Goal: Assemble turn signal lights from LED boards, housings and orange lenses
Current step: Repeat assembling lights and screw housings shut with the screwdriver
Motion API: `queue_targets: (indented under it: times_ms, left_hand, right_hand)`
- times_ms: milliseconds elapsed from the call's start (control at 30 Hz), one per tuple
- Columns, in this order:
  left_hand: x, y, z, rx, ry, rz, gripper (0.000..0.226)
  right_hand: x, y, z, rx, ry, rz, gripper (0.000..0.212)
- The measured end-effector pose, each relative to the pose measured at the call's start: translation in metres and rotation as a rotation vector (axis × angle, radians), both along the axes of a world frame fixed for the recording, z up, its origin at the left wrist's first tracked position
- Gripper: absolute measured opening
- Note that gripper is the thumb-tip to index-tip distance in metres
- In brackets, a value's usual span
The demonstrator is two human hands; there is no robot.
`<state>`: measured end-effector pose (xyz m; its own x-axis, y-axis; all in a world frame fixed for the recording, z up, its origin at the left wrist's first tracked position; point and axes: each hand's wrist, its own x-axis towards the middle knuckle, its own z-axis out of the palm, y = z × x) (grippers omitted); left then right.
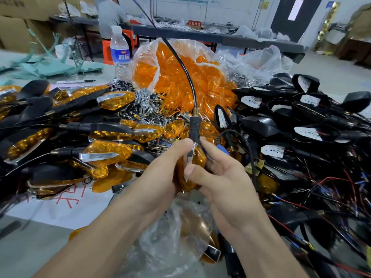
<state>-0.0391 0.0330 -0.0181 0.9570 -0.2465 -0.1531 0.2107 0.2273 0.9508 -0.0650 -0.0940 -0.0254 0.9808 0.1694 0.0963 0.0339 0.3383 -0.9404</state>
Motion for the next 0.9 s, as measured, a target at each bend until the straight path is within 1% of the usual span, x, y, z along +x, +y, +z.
queue_targets:
  times_ms: [67,133,167,233,333,433,567,733,900]
  left_hand:
    - [0.0,-0.001,-0.002,0.044,0.002,0.023,0.032]
    - [-0.007,0.0,-0.004,0.016,-0.037,0.035,0.044]
    - [-0.01,0.001,-0.003,0.001,-0.063,0.044,0.044]
    - [-0.012,0.001,-0.003,-0.007,-0.108,0.067,0.035]
    - [-0.013,0.001,-0.007,-0.029,-0.11,0.05,0.039]
    - [-0.014,-0.001,-0.01,-0.08,-0.114,0.018,0.039]
    - [-0.014,-0.004,-0.01,-0.105,-0.102,0.037,0.04]
    - [-0.014,-0.003,-0.008,-0.14,-0.105,0.027,0.034]
    - [-0.008,-0.003,-0.012,-0.201,-0.06,0.016,0.042]
  right_hand:
    - [0.001,-0.001,-0.002,0.063,0.072,0.017,0.047]
    - [0.002,-0.002,-0.004,0.15,0.13,0.045,0.049]
    - [0.002,-0.001,-0.003,0.174,0.141,0.052,0.047]
    - [0.003,-0.001,-0.003,0.166,0.131,0.053,0.045]
    - [0.002,-0.002,-0.004,0.115,0.103,0.039,0.042]
    - [0.001,-0.004,-0.004,0.116,0.086,0.031,0.042]
    - [0.001,-0.003,-0.004,0.148,0.079,0.022,0.049]
    - [0.0,-0.002,-0.004,0.202,0.09,0.024,0.049]
    - [0.001,0.001,-0.003,0.231,0.079,-0.003,0.051]
